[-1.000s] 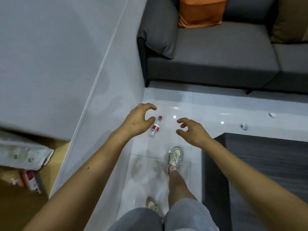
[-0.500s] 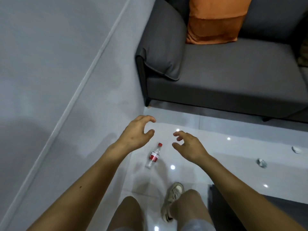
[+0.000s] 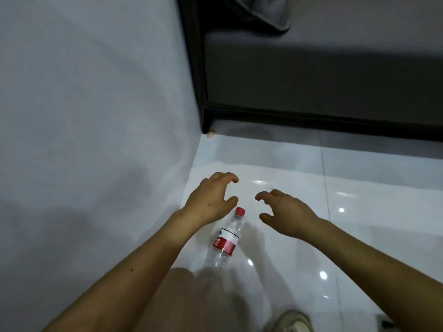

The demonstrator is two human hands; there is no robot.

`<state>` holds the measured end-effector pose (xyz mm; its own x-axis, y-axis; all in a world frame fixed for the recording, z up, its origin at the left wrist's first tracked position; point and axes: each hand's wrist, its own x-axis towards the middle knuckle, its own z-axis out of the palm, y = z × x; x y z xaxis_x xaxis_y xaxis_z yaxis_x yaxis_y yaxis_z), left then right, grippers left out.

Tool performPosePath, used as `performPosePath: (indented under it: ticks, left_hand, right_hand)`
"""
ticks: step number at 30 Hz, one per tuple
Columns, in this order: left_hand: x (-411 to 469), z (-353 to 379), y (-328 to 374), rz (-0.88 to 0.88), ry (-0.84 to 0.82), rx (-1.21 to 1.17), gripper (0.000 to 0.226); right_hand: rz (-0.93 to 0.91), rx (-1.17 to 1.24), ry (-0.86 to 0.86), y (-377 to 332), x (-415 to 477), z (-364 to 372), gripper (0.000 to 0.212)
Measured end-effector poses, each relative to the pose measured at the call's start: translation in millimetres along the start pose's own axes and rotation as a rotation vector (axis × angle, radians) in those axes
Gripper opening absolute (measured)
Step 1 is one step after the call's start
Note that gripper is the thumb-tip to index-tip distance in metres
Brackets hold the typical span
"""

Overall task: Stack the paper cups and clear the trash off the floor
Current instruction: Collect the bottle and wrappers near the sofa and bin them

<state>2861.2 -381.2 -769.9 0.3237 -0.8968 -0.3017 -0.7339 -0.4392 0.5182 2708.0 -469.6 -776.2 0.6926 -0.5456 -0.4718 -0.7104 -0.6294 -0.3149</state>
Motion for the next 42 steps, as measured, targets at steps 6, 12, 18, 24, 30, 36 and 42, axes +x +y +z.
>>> performPosePath:
  ticks: [6,12,18,24,30,36,42]
  left_hand:
    - [22.7,77.2,-47.2,0.011,-0.066,0.027,0.048]
    - [23.1,126.7,-68.5,-0.025,-0.012,0.036,0.056]
    - [32.3,175.0,-88.9,-0.132,-0.018,0.084,0.076]
    - [38.5,204.5,-110.5,-0.214,-0.104,0.126,0.095]
    - [34.5,237.4,-120.5,-0.209,-0.163,0.016,0.110]
    - [53.2,245.5,-75.7,0.006,-0.107,0.054,0.104]
    - [78.6,255.2,11.7,0.233,-0.095,0.031,0.099]
  right_hand:
    - [0.015,-0.060,-0.014,23.7,24.5,54.0,0.046]
    - [0.069,0.086,-0.003,44.0,24.5,115.9,0.046]
    - [0.118,0.183,0.063,58.4,30.7,151.1,0.045]
    - [0.165,0.216,0.075,63.0,26.0,177.0,0.044]
    - [0.189,0.243,0.091,79.4,15.3,188.2,0.043]
    - [0.307,0.285,0.181,117.4,-2.3,200.0,0.043]
    - [0.617,0.276,0.281,182.7,-29.1,199.7,0.046]
